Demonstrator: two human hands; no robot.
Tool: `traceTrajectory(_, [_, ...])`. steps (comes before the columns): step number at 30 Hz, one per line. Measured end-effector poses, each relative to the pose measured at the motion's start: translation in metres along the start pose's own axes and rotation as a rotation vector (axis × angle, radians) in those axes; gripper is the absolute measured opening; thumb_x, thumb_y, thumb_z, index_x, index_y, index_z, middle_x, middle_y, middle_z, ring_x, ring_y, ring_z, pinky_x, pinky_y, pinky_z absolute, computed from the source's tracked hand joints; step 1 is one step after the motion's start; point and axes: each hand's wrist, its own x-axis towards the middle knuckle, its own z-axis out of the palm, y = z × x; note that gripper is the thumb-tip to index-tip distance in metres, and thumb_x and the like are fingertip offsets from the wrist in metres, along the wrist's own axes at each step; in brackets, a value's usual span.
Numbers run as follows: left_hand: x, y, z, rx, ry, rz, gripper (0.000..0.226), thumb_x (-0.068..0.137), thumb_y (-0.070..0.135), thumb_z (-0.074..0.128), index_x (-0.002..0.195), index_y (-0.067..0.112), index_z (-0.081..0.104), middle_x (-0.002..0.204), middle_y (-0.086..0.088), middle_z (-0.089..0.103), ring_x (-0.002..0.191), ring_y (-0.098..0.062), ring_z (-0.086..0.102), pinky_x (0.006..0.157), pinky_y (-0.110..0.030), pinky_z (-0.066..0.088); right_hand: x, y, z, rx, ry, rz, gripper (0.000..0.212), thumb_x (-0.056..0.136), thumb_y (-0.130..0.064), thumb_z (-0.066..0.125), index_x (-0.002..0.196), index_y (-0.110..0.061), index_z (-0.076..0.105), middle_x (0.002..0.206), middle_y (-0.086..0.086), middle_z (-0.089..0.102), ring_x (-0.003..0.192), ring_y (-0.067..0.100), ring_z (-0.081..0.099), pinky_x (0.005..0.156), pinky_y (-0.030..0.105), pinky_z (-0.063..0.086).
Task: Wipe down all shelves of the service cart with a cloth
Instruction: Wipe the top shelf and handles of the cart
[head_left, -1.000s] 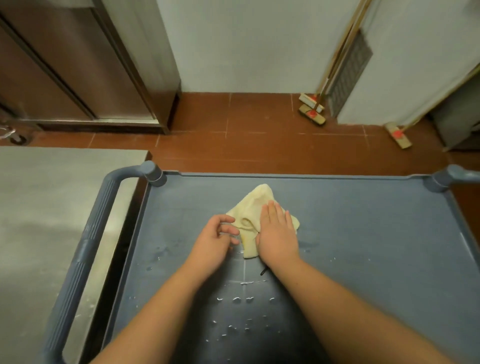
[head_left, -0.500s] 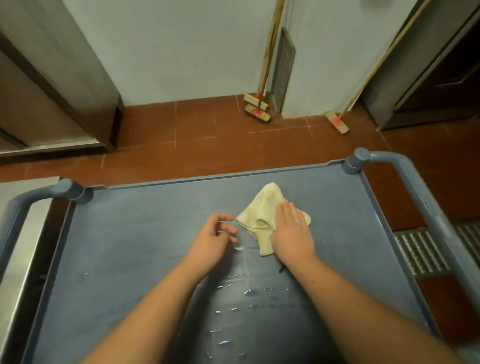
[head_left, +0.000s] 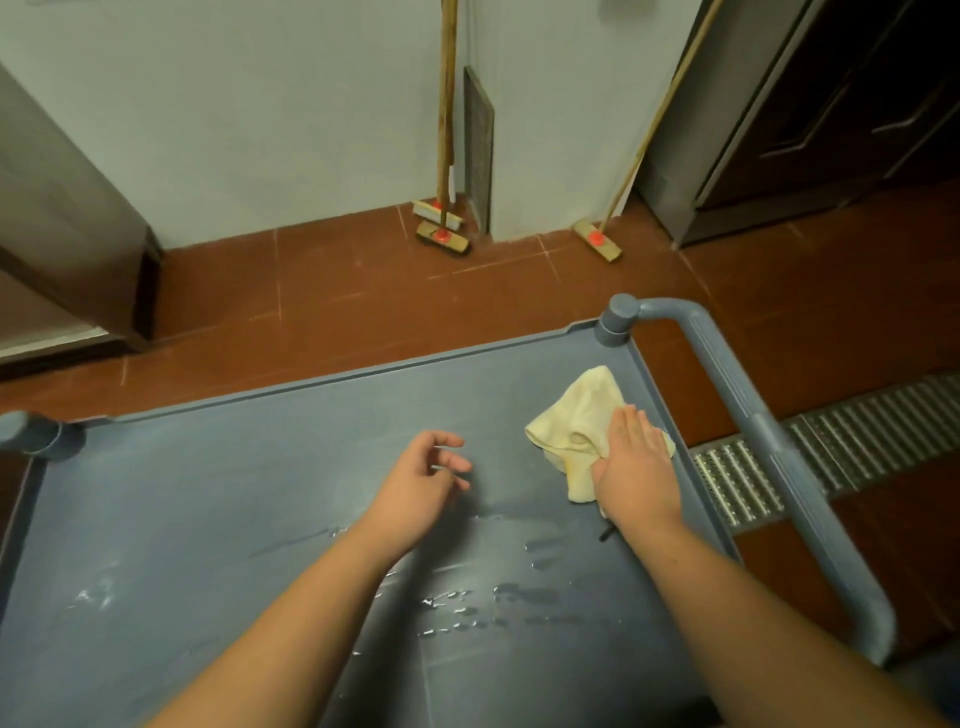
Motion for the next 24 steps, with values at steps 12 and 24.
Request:
traceTrajectory(12, [0.019, 0.004, 0.051, 0.072, -0.104, 0.01, 0.041, 0.086, -0.014, 0.033, 0.105, 0.016, 0.053, 0.085, -0.002, 0.061, 0.069, -0.016, 0.063, 0.068, -0.031, 0.047, 0.009, 0.034, -0.022, 0.118, 0.084, -0.136, 0.066, 0.091, -0.033, 0.042, 0.156, -0.021, 0.032, 0.166, 0.004, 0.021, 0.155, 0.021, 0.012, 0.125, 0.042, 0.002])
traceTrajectory(24, [0.012, -0.009, 0.008, 0.003, -0.014, -0.068, 0.041, 0.087, -0.017, 0.031, 0.108, 0.012, 0.051, 0.086, -0.005, 0.058, 0.069, -0.02, 0.059, 0.062, -0.025, 0.046, 0.027, 0.006, 0.005, -0.116, -0.031, -0.233, 0.072, 0.091, -0.056, -0.002, 0.159, -0.036, 0.014, 0.168, -0.002, 0.012, 0.155, 0.026, 0.004, 0.123, 0.047, 0.006])
